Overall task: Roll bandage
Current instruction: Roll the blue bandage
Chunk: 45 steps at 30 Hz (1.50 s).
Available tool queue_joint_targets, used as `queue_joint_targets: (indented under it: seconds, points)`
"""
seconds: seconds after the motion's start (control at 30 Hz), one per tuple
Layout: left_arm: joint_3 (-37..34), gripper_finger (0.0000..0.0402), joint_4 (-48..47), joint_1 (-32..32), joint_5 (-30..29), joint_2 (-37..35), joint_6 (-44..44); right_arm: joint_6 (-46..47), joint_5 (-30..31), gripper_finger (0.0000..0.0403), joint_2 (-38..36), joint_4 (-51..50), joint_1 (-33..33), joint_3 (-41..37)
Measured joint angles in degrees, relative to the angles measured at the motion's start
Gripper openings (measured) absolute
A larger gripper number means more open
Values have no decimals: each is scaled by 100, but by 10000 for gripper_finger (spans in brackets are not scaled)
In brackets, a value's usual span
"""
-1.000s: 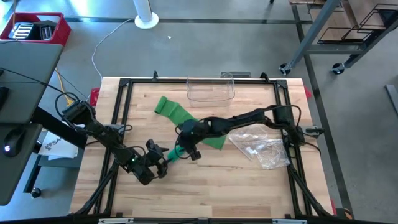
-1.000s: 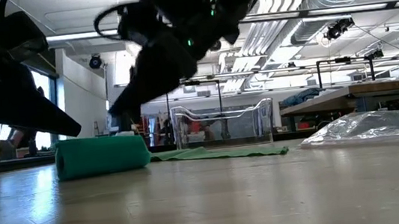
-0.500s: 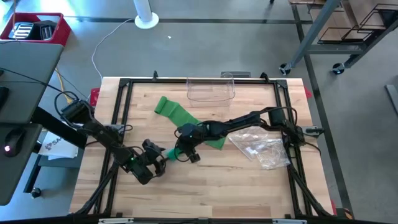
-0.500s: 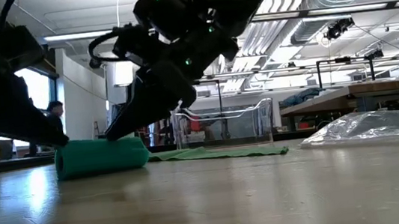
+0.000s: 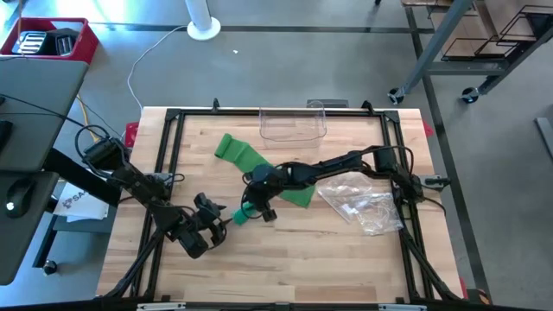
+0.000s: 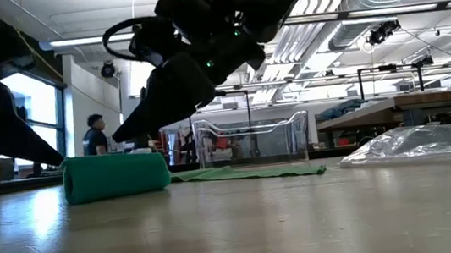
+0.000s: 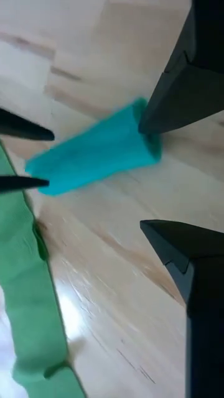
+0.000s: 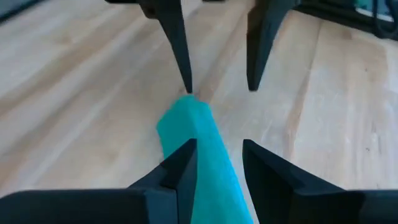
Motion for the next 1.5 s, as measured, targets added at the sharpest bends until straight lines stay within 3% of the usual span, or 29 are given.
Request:
queue_joint_targets:
  seconds: [0.13,0.27,0.5,0.83,1.03,1.5]
  points:
    - [0,229,298,0,-16,0,414,-168,-347,119,0,-39,39,0]
    - [0,229,228,0,3,0,740,-271,247,119,-1,44,140,0]
    - [0,229,-179,-13,388,4,987,-225,214,119,1,166,127,0]
    - [0,229,660,207,41,477,2042,-212,185,119,3,192,120,0]
    - [0,229,759,254,-301,846,1639,-105,190,119,3,163,120,0]
    - [0,155,1956,254,-633,1647,1694,-259,242,119,3,23,81,0]
